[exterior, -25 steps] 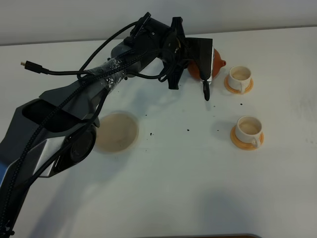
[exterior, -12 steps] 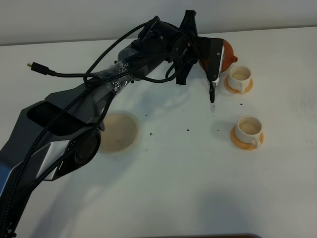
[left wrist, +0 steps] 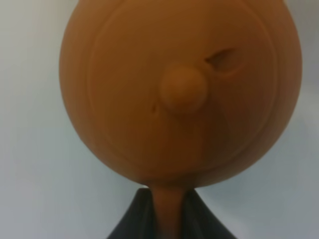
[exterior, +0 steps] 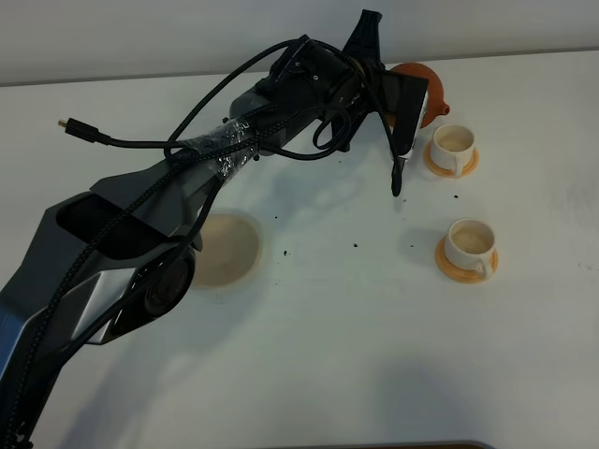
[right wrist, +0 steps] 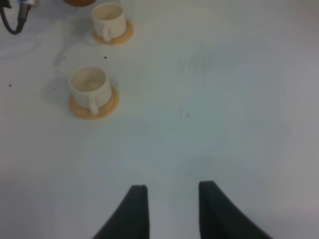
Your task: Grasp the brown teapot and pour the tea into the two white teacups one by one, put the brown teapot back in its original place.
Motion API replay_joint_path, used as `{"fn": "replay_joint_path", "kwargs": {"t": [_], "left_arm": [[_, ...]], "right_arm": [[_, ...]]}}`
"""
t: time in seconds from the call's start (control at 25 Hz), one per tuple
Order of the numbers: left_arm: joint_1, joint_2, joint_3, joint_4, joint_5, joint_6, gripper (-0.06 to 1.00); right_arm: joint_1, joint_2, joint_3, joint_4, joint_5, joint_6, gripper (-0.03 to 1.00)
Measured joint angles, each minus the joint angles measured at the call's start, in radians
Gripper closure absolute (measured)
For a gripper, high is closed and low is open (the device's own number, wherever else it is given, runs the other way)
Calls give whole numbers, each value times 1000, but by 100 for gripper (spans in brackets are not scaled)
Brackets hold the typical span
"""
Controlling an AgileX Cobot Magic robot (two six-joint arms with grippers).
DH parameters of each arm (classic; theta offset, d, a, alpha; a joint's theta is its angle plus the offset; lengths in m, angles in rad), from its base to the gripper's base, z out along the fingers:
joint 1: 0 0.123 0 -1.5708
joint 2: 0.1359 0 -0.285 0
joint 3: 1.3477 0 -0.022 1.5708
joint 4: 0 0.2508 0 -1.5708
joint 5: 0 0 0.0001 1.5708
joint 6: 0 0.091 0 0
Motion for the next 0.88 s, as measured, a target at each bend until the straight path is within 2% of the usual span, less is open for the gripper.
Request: {"fn": "replay_joint_path", "kwargs": {"t": [0.16,0.56,0.88], "left_arm": [[-12,10,0,31,-13,1,83],[-30,17,0,171,-49,1,83],[-31,17,0,201,-101,2,83]], "right_arm": [[0,0,0,0,0,0,73],[0,0,0,0,0,0,73],[0,0,0,0,0,0,73]]}}
